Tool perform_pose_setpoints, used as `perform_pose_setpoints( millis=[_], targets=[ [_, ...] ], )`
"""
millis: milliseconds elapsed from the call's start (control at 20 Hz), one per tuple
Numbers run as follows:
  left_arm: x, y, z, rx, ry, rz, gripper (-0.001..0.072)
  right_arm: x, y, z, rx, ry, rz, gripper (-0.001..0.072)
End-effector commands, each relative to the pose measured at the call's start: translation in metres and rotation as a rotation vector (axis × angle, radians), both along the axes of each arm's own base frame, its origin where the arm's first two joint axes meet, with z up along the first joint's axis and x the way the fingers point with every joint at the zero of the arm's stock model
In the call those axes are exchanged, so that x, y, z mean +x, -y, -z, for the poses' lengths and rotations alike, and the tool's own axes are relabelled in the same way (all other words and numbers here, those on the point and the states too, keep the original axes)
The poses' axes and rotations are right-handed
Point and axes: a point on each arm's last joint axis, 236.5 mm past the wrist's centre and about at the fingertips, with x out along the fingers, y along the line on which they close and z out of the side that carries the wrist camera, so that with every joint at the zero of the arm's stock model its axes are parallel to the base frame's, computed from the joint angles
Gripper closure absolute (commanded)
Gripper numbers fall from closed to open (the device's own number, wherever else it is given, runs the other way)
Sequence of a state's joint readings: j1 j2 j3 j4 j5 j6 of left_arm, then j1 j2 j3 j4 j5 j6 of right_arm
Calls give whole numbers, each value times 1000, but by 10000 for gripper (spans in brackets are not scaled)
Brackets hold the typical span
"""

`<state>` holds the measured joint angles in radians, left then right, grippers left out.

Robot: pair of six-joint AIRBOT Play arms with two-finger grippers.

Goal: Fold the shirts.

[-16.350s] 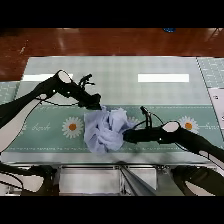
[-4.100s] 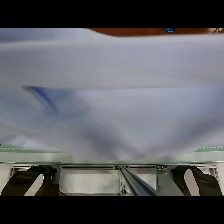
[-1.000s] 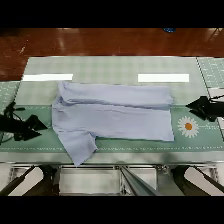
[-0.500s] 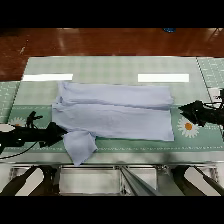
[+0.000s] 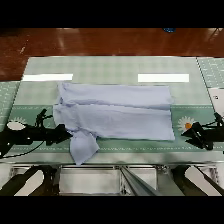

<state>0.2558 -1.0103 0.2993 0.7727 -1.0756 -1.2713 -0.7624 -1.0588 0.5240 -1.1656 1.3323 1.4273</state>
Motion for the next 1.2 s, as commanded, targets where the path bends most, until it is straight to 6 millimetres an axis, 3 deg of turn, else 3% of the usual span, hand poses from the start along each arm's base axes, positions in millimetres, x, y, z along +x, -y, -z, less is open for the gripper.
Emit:
perform_pose_setpoints(
  millis=[0,200,550,600,650,700,750,1000,1150],
  targets=[
    [8,11,-11,-60,16,-24,683,-19,-13,8,23,-74,-32,303],
    [3,14,-14,-72,27,19,684,6,-42,8,89,11,-123,303],
    [2,15,-14,-74,34,34,683,42,-69,26,137,88,-137,304],
    [5,13,-15,-69,43,34,683,50,-76,23,154,122,-142,322],
    [11,12,-19,-62,63,40,683,61,-82,15,176,177,-156,453],
    [21,9,-27,-57,91,41,683,71,-87,5,196,233,-194,627],
    [34,5,-37,-50,128,43,683,80,-91,-9,223,299,-247,690],
    [114,-21,-112,16,355,41,684,132,-64,-60,132,436,-307,690],
    [153,-30,-129,35,371,31,684,166,-47,-79,79,518,-325,690]
  ],
)
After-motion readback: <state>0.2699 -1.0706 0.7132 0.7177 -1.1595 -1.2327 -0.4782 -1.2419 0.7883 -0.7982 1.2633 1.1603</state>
